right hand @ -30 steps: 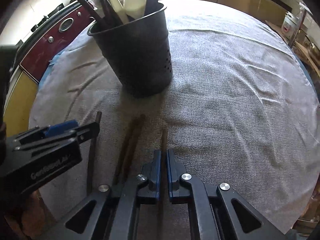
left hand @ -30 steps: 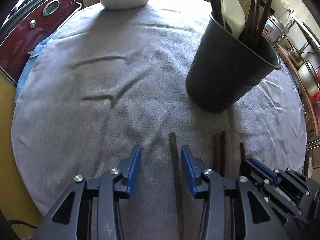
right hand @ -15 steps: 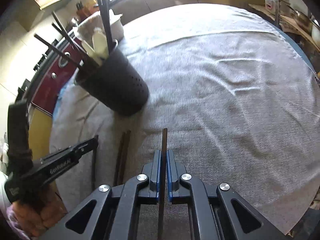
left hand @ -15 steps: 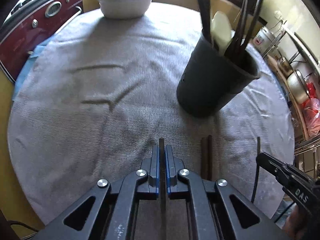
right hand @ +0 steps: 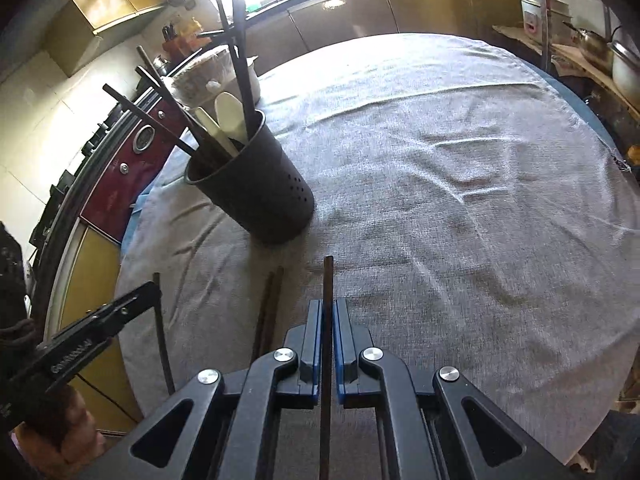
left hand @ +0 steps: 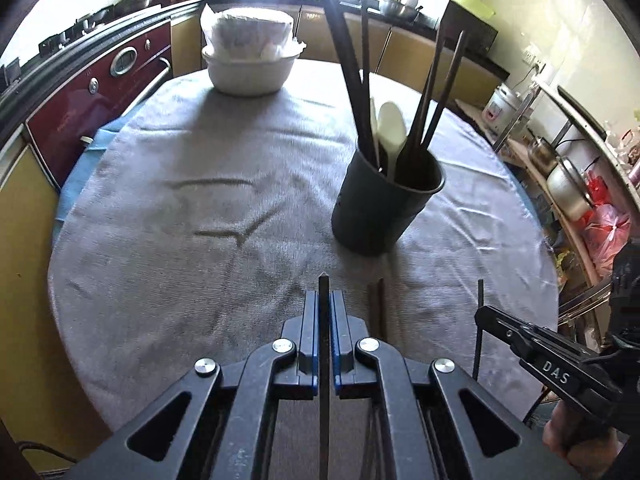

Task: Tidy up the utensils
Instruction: 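Lift both chopsticks and carry them over the black utensil cup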

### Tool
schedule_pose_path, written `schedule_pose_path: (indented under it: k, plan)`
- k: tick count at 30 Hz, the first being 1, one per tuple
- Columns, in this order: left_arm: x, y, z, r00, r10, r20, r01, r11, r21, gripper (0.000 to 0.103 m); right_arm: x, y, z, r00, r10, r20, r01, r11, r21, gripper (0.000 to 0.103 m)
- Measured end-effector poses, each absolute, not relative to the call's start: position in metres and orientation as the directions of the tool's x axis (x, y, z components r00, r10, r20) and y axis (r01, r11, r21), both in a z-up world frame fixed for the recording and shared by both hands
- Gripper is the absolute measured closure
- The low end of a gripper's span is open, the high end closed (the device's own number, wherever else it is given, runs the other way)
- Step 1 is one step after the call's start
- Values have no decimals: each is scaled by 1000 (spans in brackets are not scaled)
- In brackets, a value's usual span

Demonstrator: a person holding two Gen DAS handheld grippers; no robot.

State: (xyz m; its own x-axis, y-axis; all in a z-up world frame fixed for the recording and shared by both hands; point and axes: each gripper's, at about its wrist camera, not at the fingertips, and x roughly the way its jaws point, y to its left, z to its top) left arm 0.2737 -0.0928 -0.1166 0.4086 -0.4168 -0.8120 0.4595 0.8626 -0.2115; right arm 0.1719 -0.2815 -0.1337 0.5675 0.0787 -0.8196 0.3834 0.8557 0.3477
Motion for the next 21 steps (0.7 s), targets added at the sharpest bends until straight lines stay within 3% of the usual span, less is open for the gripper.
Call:
schedule_pose_path:
  k: [21]
  plan:
    - [225, -69, -26, 543, -512, -665, 503, 833, -231, 98, 142, -269, -61, 707, -21, -707, 354, 876, 328, 97]
